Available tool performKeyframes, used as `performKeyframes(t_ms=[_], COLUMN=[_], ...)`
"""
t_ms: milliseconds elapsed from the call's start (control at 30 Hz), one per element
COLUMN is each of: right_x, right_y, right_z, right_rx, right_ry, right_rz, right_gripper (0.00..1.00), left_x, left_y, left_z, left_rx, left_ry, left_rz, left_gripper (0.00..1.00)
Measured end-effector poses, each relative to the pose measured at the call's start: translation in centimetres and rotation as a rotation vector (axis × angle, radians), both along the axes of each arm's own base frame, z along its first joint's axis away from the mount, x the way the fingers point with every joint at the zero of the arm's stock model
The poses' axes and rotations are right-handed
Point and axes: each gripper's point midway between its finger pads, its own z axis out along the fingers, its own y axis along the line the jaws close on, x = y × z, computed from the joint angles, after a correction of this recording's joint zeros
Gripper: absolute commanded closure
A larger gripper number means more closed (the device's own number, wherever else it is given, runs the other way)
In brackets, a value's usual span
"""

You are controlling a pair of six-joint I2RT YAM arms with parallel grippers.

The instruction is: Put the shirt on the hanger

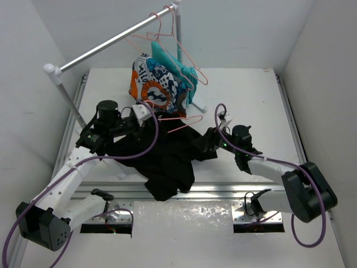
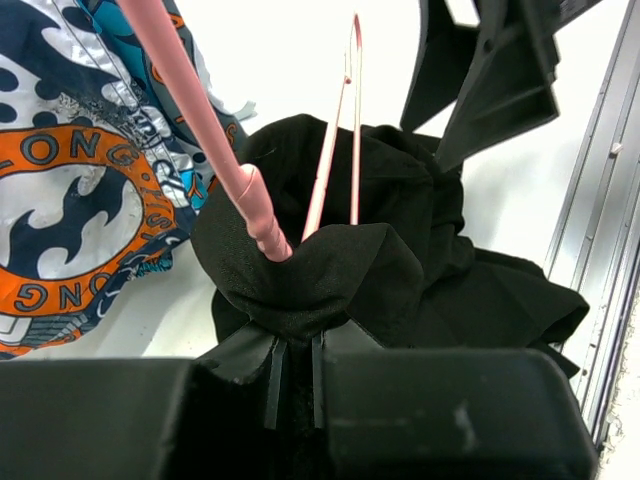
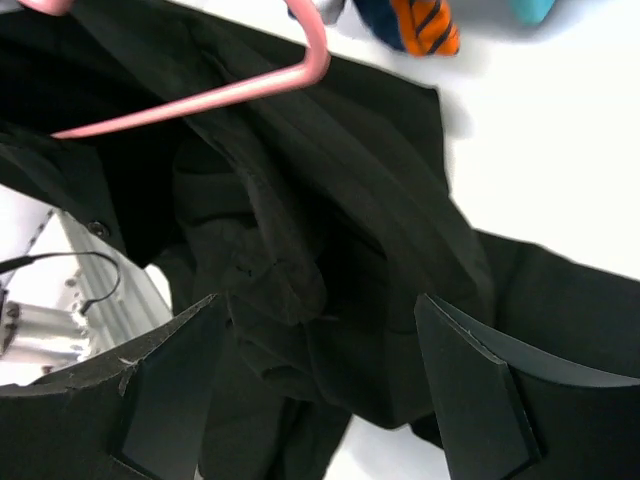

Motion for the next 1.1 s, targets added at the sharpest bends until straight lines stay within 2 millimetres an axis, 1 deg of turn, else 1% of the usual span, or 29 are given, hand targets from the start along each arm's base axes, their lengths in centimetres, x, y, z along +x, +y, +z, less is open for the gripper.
performKeyframes(t_ms=[67,167,233,267,300,367,400,433,467,500,567,667,733,833,900,933,1000,1100], right_x=[0.1,0.8,1.2,1.3,1.6,1.9,2.1,2.2,2.3,2.5,2.9,3.4,4.0,5.1,5.1,4.9,4.5,3.8], right_y=[0.5,1.5,2.3,2.7,3.0,3.6,3.7,3.8,3.8,3.7,3.2,1.2,-0.6,-3.8,-5.3,-5.6,-5.8,-5.9], right_z=[-0.6,-0.9,-1.2,-1.3,-1.5,-2.0,-2.2,-2.4,-2.5,-2.6,-2.4,-1.3,0.1,3.1,4.8,5.2,5.4,4.3], right_rx=[0.005,0.022,0.043,0.056,0.070,0.098,0.110,0.118,0.129,0.136,0.143,0.143,0.146,0.156,0.165,0.164,0.150,0.106], right_ry=[0.030,0.051,0.073,0.089,0.102,0.133,0.146,0.156,0.169,0.176,0.167,0.135,0.098,0.011,-0.040,-0.055,-0.060,-0.030], right_rz=[0.015,0.039,0.059,0.070,0.076,0.081,0.077,0.071,0.064,0.049,0.010,-0.070,-0.124,-0.212,-0.239,-0.239,-0.223,-0.206], right_gripper=[0.23,0.24,0.33,0.39,0.57,0.74,0.89,0.95,0.98,1.00,1.00,1.00,1.00,1.00,1.00,1.00,1.00,1.00], left_x=[0.0,0.0,0.1,0.2,0.3,0.5,0.5,0.5,0.5,0.5,0.4,-0.1,-0.7,-2.1,-2.9,-3.1,-3.1,-1.5], left_y=[0.0,0.0,-0.1,-0.2,-0.2,-0.4,-0.4,-0.4,-0.4,-0.4,-0.4,-0.3,-0.3,-0.2,-0.3,-0.3,-0.4,0.0], left_z=[0.0,0.2,0.6,0.9,1.2,1.7,1.9,2.0,2.1,2.1,2.0,1.5,1.1,-0.2,-0.8,-0.9,-0.8,-0.4], left_rx=[-0.001,-0.005,-0.014,-0.020,-0.025,-0.035,-0.039,-0.042,-0.044,-0.044,-0.037,-0.008,0.028,0.088,0.108,0.112,0.112,0.111], left_ry=[0.000,0.000,-0.003,-0.007,-0.011,-0.022,-0.026,-0.026,-0.026,-0.025,-0.022,-0.020,-0.035,-0.045,-0.047,-0.048,-0.056,-0.085], left_rz=[0.001,0.002,0.004,0.003,0.003,0.003,0.003,0.004,0.004,0.005,0.001,-0.028,-0.070,-0.157,-0.206,-0.220,-0.221,-0.146], left_gripper=[1.00,1.00,1.00,1.00,1.00,1.00,1.00,1.00,1.00,1.00,1.00,1.00,1.00,1.00,1.00,1.00,1.00,1.00])
